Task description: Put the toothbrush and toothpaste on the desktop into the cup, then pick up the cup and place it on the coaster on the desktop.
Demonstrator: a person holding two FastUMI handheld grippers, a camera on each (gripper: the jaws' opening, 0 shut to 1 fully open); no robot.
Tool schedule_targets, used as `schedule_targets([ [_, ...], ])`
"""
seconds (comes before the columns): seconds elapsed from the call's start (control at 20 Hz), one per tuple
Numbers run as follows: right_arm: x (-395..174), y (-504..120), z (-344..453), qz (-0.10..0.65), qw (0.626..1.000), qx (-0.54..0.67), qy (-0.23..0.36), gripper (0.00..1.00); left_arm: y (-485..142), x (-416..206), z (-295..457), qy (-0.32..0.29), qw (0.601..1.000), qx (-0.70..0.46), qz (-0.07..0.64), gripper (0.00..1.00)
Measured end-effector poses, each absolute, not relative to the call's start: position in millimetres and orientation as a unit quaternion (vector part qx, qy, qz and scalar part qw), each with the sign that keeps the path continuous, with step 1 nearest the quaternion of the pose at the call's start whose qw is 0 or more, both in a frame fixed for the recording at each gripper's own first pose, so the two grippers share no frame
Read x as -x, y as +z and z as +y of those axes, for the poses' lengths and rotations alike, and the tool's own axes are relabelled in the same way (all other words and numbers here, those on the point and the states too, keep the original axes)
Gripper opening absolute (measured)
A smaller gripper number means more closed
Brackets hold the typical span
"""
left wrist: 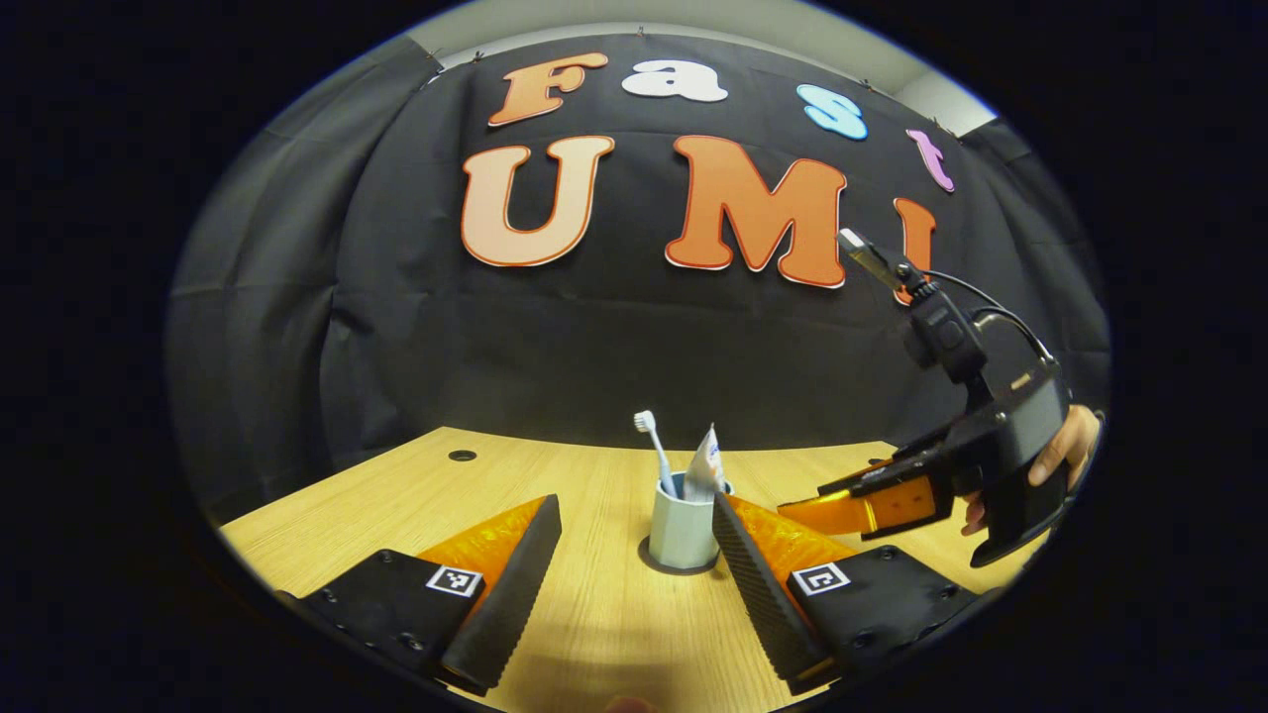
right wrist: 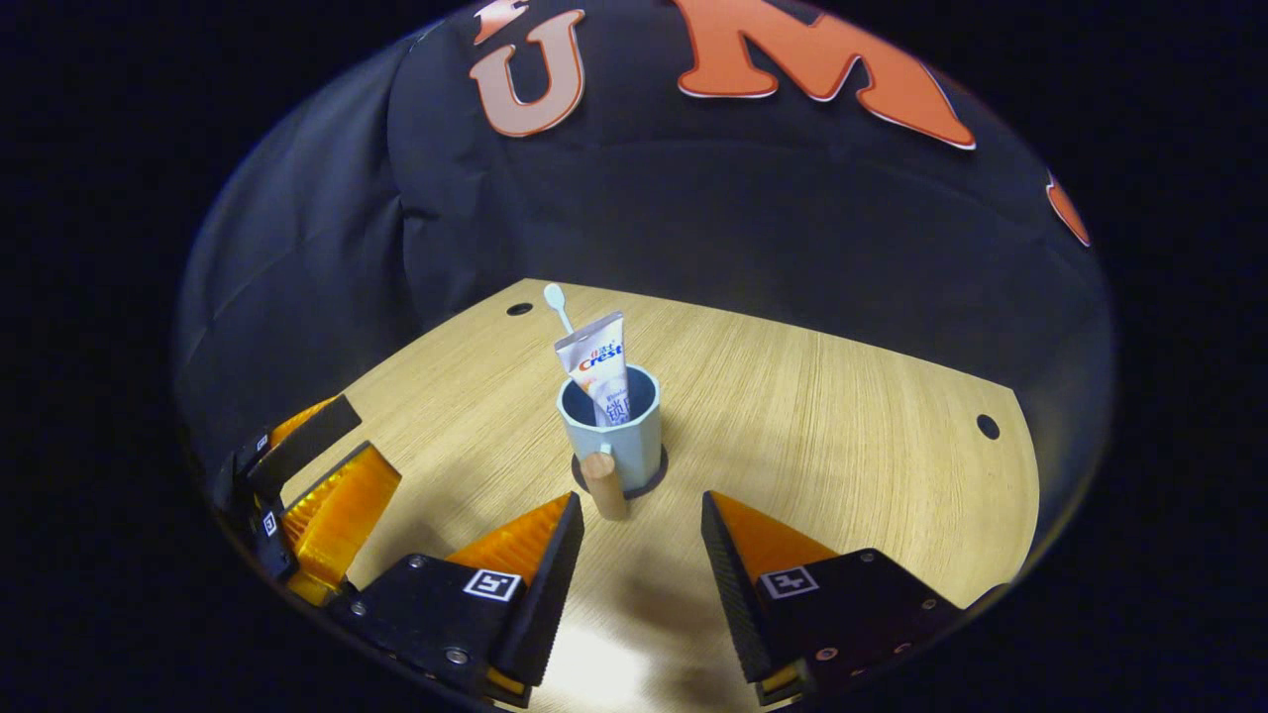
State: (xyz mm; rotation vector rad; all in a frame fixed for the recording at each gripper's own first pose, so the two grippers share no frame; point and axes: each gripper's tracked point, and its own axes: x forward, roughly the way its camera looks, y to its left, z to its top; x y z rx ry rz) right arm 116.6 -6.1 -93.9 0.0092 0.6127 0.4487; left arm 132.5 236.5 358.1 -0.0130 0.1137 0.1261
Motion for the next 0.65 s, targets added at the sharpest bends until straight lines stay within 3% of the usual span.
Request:
schedule_targets([
  [0.05, -117, -93, -14, 0.285, 0.935, -0.004, 0.209, 0.71, 360, -135, 230, 0.059, 0.997, 0.002, 0.056, 0.98],
  [0.1, -116, -92, -22, 0.270, 0.942, -0.004, 0.200, 0.77, 362, -138, 226, 0.055, 0.997, -0.001, 0.053, 0.98],
  [0.15, -116, -90, -30, 0.254, 0.948, -0.006, 0.193, 0.73, 365, -139, 219, 0.050, 0.997, -0.004, 0.050, 0.98],
  [0.25, -111, -85, -43, 0.227, 0.957, -0.015, 0.179, 0.81, 368, -143, 209, 0.045, 0.998, -0.007, 0.046, 0.97],
  [0.65, -93, -43, -102, 0.109, 0.985, -0.031, 0.127, 0.80, 379, -148, 175, 0.026, 0.999, -0.016, 0.031, 0.98],
])
